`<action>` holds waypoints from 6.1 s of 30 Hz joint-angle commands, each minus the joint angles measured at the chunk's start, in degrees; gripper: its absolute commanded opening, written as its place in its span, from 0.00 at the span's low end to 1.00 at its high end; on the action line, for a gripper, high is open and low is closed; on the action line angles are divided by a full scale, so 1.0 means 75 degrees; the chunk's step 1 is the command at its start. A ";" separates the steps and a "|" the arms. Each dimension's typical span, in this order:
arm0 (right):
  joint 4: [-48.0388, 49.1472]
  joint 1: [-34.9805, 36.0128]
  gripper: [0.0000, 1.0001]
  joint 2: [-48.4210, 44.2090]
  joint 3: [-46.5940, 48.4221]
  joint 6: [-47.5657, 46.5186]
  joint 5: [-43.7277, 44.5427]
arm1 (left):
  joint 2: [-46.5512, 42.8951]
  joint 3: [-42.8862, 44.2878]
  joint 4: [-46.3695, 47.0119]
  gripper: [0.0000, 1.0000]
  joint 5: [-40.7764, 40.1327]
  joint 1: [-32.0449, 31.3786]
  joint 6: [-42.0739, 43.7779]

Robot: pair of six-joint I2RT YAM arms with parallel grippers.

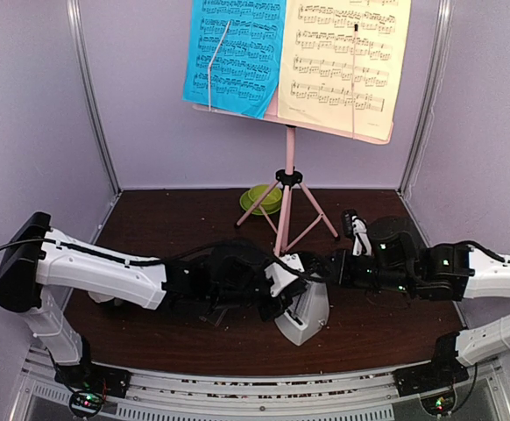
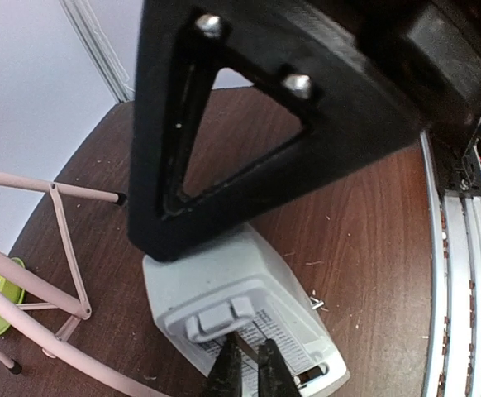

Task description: Set up the instrument practice props

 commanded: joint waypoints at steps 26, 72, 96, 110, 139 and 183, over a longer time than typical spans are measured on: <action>-0.0231 0.0124 0.48 -0.2232 -0.2286 0.0978 -0.0483 | -0.1550 -0.2897 0.0504 0.30 0.1312 0.0124 -0.0269; -0.0156 -0.0010 0.87 -0.2543 -0.2820 0.1180 0.0050 | 0.1523 -0.0759 0.0882 0.19 0.0330 -0.0581 -0.0478; 0.1311 0.0005 0.91 -0.1921 -0.2509 -0.2096 -0.0158 | -0.1251 -0.2277 0.1134 0.51 0.1498 0.0638 -0.1695; 0.2156 -0.0003 0.85 -0.0846 -0.1895 -0.3435 -0.0046 | -0.0236 0.0247 -0.0019 0.57 0.2937 0.1933 -0.1255; 0.2244 -0.0721 0.65 -0.0165 -0.1496 -0.4072 -0.0257 | 0.0793 0.1299 -0.0215 0.57 0.3296 0.2179 -0.1285; 0.1744 -0.1775 0.58 -0.1400 -0.2177 -0.4608 -0.1904 | 0.0540 0.1246 -0.0019 0.98 0.3103 0.2201 -0.1287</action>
